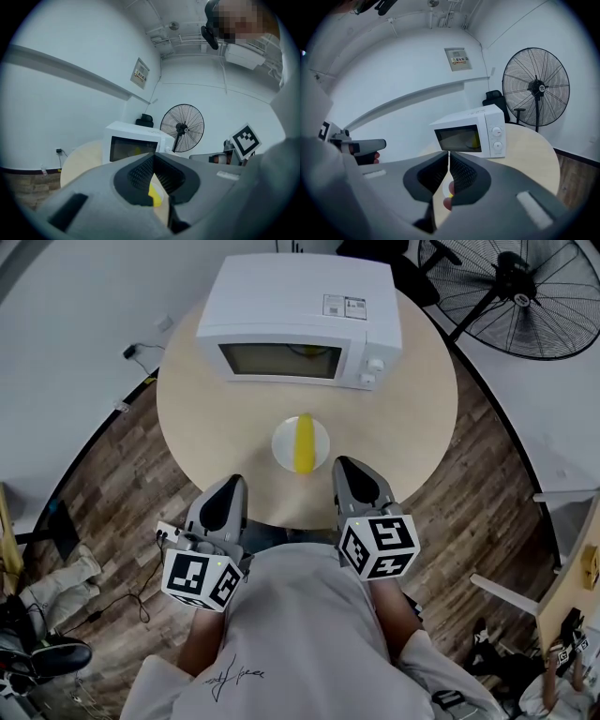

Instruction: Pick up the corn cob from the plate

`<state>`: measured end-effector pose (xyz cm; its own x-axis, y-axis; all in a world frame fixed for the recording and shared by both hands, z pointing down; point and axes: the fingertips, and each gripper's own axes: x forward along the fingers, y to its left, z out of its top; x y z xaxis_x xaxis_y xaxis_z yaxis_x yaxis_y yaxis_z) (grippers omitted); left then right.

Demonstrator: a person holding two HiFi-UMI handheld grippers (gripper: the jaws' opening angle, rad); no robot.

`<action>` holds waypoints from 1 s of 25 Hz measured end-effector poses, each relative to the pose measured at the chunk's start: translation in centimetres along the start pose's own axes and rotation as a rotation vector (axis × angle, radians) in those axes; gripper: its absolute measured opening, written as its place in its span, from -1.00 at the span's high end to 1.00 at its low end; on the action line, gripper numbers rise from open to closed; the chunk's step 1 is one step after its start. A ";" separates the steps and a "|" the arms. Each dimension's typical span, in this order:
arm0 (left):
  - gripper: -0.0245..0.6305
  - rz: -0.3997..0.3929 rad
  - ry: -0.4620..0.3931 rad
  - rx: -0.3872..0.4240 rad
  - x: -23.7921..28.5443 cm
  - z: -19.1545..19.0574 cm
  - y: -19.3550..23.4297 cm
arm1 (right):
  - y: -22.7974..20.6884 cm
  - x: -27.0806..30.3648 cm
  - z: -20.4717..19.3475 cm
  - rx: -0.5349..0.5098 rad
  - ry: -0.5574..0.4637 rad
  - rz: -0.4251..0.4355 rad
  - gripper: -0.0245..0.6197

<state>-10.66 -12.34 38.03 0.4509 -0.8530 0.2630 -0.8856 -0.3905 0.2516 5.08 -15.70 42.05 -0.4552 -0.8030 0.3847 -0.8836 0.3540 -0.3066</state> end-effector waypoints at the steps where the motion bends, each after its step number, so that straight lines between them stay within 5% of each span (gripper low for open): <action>1: 0.93 -0.001 -0.001 0.001 0.0 0.1 0.1 | 0.0 0.1 -0.1 0.005 0.001 0.001 0.84; 25: 0.93 0.016 0.007 -0.018 0.5 0.3 1.9 | -1.3 5.3 -2.1 0.004 0.067 -0.041 0.78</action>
<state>-12.17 -13.58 38.34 0.4374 -0.8567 0.2735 -0.8906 -0.3705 0.2639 3.57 -19.38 46.25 -0.4253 -0.7829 0.4541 -0.9011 0.3195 -0.2932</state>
